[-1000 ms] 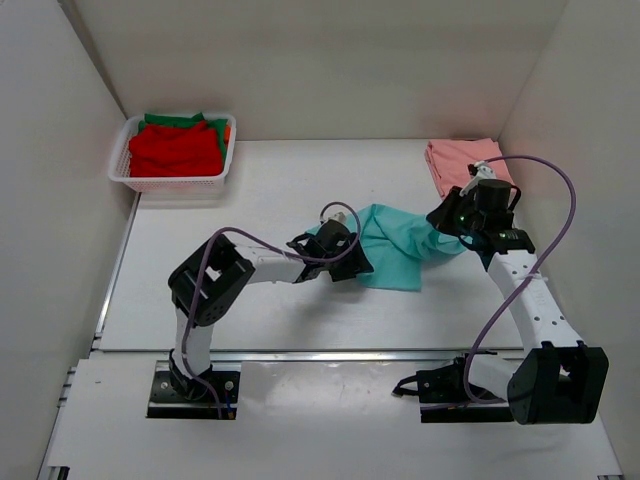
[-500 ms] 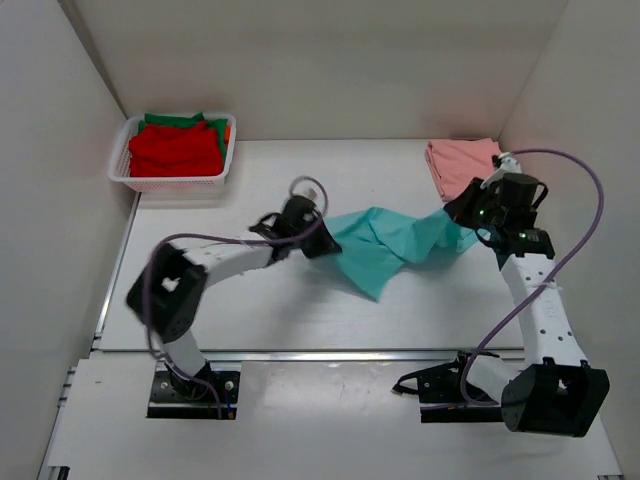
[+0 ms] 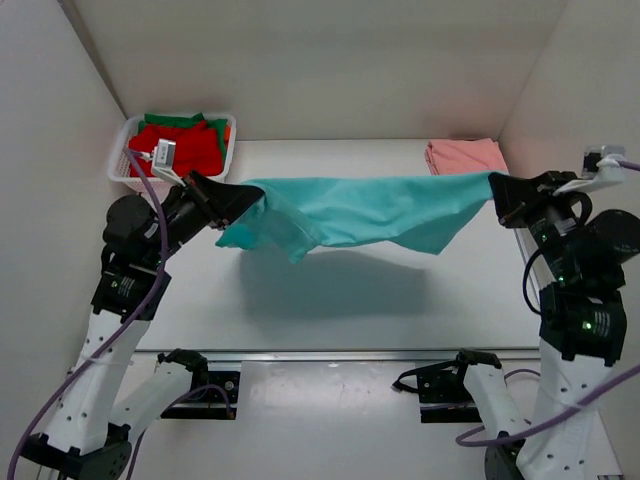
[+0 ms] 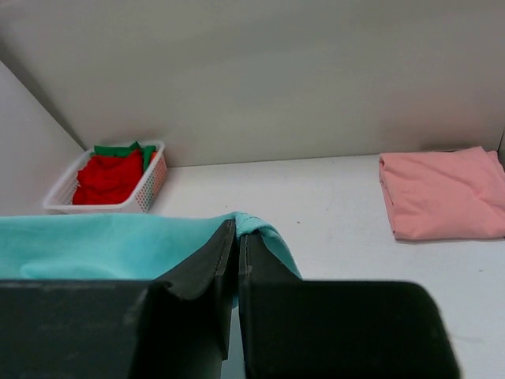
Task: Fold and stack the t-shirts
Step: Flatten out the tshirt
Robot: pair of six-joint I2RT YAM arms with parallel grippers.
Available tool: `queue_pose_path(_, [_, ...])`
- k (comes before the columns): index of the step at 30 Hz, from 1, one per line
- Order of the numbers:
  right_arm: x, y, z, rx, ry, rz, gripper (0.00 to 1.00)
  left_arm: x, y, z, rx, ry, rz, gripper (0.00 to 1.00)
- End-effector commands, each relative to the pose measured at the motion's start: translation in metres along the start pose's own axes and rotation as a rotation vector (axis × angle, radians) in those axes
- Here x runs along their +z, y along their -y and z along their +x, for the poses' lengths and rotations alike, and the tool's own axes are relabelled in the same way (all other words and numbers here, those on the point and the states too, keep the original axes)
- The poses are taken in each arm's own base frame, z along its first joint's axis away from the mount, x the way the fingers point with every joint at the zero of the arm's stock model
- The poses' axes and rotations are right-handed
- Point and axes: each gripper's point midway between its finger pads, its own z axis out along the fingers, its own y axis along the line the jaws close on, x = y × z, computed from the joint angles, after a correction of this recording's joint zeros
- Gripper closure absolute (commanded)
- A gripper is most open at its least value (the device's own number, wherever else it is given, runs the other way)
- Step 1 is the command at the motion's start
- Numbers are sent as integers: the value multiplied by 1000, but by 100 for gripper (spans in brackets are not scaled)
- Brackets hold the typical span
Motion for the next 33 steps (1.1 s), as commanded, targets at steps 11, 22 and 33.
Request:
queue_pose_path(11, [-4,-29,-20,36,-20,-105,100,-20,19,-30,-14,66,-79,100])
queue_pose_path(22, [202,61,154,143,-419,-66,100,124,-254,0,-141,-105,-470,82])
queue_pose_path(33, [277,159,214,30,-650,307,36,141,-301,4,-89,-142,-555,24])
